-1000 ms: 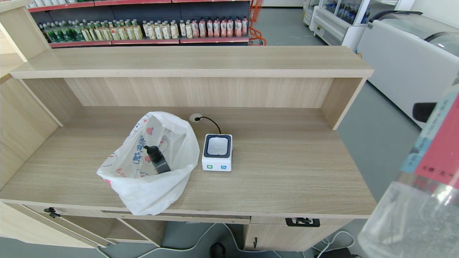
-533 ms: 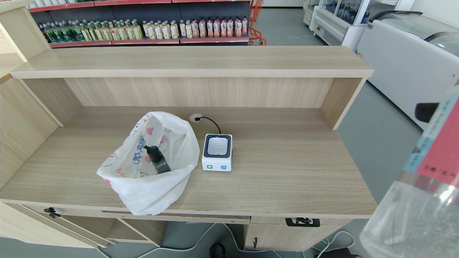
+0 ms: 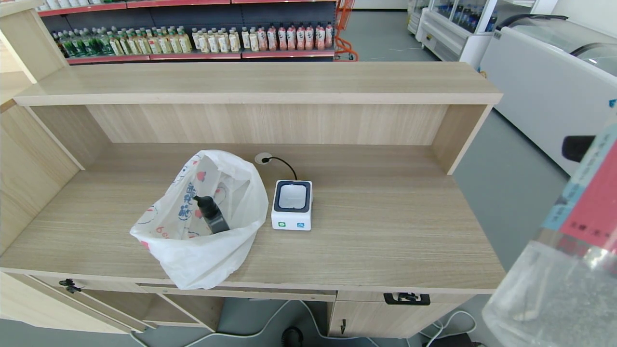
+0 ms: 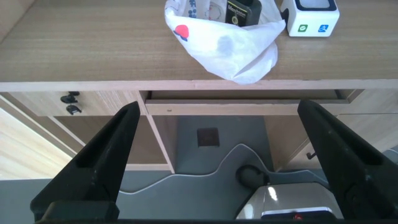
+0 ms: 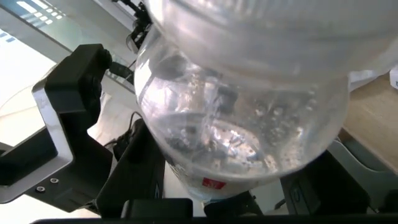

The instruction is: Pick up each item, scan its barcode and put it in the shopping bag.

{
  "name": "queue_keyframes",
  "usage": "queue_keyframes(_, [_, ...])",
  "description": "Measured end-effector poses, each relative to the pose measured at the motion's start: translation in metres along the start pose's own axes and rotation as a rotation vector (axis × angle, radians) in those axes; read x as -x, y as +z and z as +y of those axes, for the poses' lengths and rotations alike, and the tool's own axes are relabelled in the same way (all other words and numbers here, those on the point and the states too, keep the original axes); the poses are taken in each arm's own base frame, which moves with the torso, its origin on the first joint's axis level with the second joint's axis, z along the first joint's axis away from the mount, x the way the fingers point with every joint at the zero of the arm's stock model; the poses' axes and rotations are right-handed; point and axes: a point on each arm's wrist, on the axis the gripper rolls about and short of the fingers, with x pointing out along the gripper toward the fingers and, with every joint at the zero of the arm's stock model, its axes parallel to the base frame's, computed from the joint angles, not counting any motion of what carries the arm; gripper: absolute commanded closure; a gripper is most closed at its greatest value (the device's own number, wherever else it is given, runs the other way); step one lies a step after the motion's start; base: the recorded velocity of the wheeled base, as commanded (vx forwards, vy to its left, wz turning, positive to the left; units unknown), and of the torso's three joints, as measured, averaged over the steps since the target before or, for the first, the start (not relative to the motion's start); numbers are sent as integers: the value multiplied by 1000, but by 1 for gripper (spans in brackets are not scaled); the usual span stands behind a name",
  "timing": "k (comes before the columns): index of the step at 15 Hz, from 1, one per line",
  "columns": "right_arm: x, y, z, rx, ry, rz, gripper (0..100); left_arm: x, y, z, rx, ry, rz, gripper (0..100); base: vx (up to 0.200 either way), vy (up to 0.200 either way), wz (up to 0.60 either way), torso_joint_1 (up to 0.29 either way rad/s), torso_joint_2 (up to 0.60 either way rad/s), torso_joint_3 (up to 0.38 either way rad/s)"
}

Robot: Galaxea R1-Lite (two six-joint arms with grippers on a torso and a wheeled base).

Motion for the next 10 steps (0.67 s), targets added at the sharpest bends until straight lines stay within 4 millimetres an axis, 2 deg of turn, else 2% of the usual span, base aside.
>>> queue_keyframes(2, [1,0,-8,101,-73,-10,100,0,0,0,0,0,0,0,0,0,0,0,0,0])
queue_keyframes(4, [5,-1,-30,291,-262,-9,100,0,0,0,0,0,0,0,0,0,0,0,0,0])
queue_keyframes(7, [18,1,-85,636,-610,5,100,0,0,0,0,0,0,0,0,0,0,0,0,0])
queue_keyframes(10, [30,-9,-136,918,-794,-27,100,0,0,0,0,-1,0,0,0,0,0,0,0,0])
